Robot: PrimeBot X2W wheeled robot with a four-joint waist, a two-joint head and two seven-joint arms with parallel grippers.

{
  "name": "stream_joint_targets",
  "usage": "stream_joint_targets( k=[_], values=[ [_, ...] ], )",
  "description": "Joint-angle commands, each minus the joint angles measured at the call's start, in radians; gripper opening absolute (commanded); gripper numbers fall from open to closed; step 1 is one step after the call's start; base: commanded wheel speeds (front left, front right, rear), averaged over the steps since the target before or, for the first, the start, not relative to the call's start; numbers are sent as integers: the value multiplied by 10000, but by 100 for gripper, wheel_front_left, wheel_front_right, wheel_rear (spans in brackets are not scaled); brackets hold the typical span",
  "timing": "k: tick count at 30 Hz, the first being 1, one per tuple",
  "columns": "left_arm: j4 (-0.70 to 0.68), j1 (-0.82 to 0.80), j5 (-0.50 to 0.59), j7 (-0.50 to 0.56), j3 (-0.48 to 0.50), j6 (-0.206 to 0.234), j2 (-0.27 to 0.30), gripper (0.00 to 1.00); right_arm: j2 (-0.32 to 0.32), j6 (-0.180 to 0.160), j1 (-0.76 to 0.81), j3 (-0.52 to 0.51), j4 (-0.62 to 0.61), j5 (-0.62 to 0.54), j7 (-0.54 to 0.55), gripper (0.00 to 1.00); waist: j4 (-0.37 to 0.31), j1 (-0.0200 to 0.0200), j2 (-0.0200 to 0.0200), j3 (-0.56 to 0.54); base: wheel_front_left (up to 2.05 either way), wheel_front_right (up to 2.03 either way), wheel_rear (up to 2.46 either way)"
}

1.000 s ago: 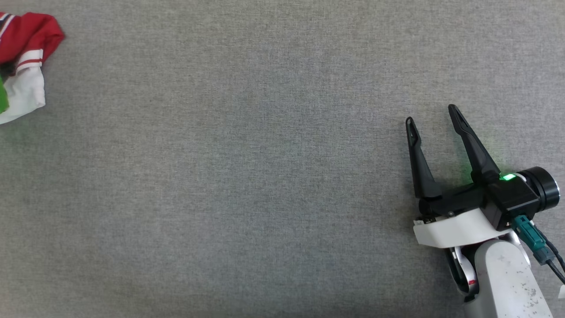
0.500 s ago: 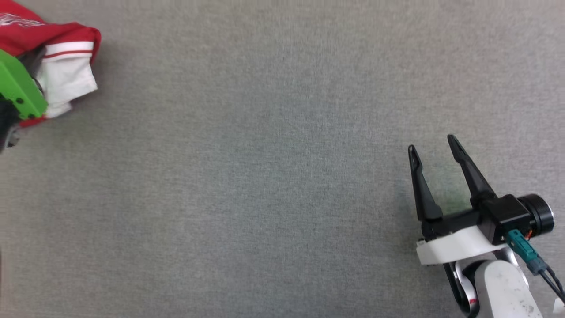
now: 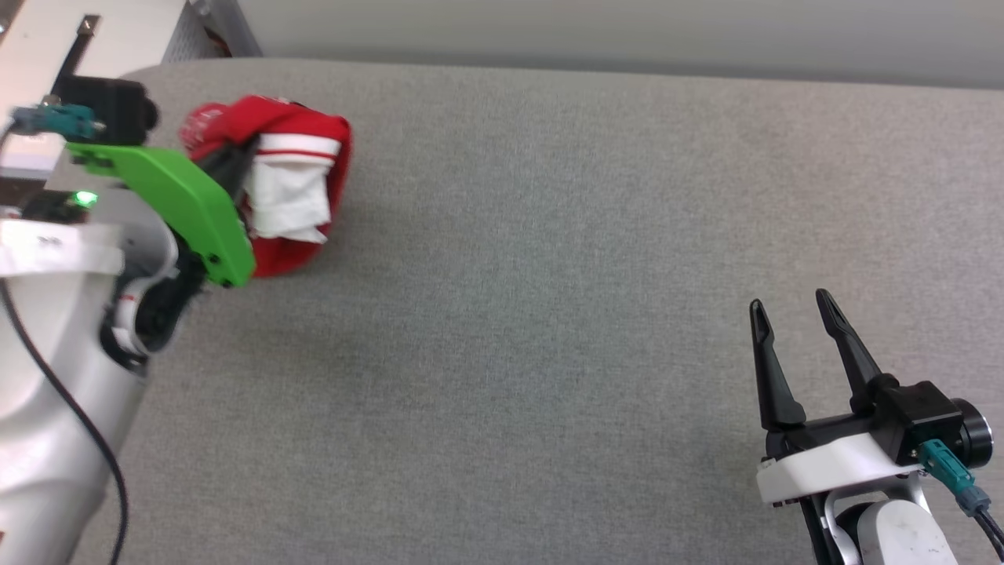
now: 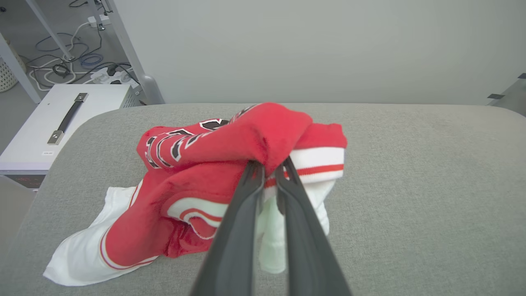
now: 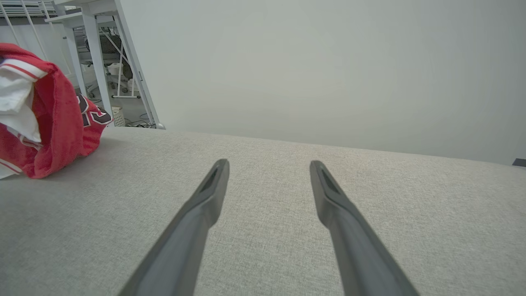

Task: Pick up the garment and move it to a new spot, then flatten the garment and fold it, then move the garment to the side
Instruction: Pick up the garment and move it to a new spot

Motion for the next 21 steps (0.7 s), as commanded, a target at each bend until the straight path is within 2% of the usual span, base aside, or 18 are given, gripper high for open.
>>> stream_joint_targets(
  k=[1,6,10,13,14,15,16,21],
  values=[
    [-278,275,190,14,-127,152,-164,0,18,-7,127,-43,31,150,-23,100,-172,1,-1,-684,0,0,0],
    [-920,710,251,50,-587,513,-810,0,20,-7,273,-138,53,372,-23,100,-522,1,-1,-1066,0,0,0],
    [-1040,803,253,-132,-936,695,-1634,0,21,-7,400,-256,58,444,-23,100,-816,1,-1,-1249,0,0,0],
    [-896,704,334,-407,-1222,835,-2426,0,21,-7,450,-298,34,433,-23,100,-1065,1,-1,-1274,0,0,0],
    [-734,546,324,-558,-1399,869,-3025,0,21,-7,473,-352,-7,428,-23,100,-1236,1,-1,-1246,0,0,0],
    [-641,418,338,-666,-1442,896,-3291,0,21,-7,487,-391,-19,421,-23,100,-1304,1,-1,-1232,0,0,0],
    [-342,48,461,-928,-1531,951,-3801,0,21,-7,496,-425,-24,381,-23,100,-1497,1,-1,-1178,0,0,0],
    [685,-585,909,-1249,-1999,989,-4618,0,21,-7,372,-597,-123,370,-23,100,-2042,1,-1,-959,0,0,0]
  ],
)
